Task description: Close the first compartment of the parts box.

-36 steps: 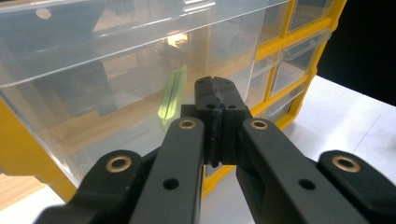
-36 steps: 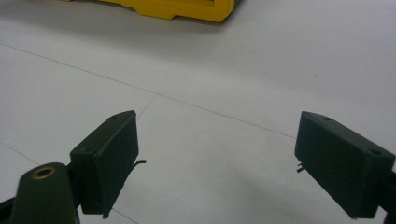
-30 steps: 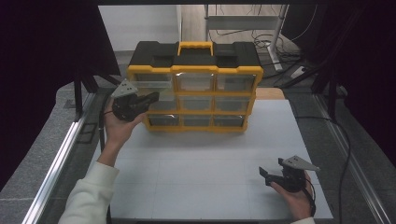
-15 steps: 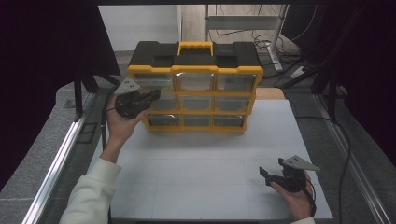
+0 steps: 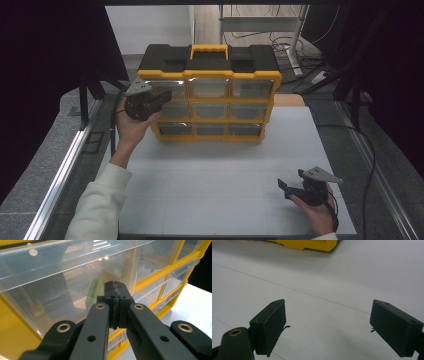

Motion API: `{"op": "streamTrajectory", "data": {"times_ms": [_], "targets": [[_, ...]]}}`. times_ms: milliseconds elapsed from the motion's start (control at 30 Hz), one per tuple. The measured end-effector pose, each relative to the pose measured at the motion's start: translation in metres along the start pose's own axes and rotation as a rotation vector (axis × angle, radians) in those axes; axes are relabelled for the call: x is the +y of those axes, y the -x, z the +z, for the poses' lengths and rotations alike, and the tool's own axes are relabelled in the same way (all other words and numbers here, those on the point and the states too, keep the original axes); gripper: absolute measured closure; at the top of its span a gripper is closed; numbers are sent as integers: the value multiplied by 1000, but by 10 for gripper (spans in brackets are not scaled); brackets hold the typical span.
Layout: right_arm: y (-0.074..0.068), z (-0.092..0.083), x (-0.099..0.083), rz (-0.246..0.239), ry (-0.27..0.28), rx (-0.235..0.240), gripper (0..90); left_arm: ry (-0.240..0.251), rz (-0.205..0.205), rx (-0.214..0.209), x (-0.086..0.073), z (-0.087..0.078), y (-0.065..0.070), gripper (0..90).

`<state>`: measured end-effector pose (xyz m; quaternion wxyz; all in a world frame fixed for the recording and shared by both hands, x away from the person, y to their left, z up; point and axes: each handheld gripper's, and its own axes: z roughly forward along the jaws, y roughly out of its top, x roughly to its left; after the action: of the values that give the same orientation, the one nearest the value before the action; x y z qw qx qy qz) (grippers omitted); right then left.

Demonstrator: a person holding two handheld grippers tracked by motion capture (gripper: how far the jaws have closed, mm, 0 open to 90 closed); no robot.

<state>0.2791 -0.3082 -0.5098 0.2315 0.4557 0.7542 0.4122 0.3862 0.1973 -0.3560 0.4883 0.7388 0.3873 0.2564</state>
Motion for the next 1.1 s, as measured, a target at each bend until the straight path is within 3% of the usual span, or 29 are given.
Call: {"op": "streamTrajectory", "data": {"times_ms": [600,1100], "targets": [[2,1,-1,12,2,6,138,-2,-3,-13,2,2,-5,891],[4,4,-1,14,-1,18,138,-1,26,-25,-14,-10,7,891]]}}
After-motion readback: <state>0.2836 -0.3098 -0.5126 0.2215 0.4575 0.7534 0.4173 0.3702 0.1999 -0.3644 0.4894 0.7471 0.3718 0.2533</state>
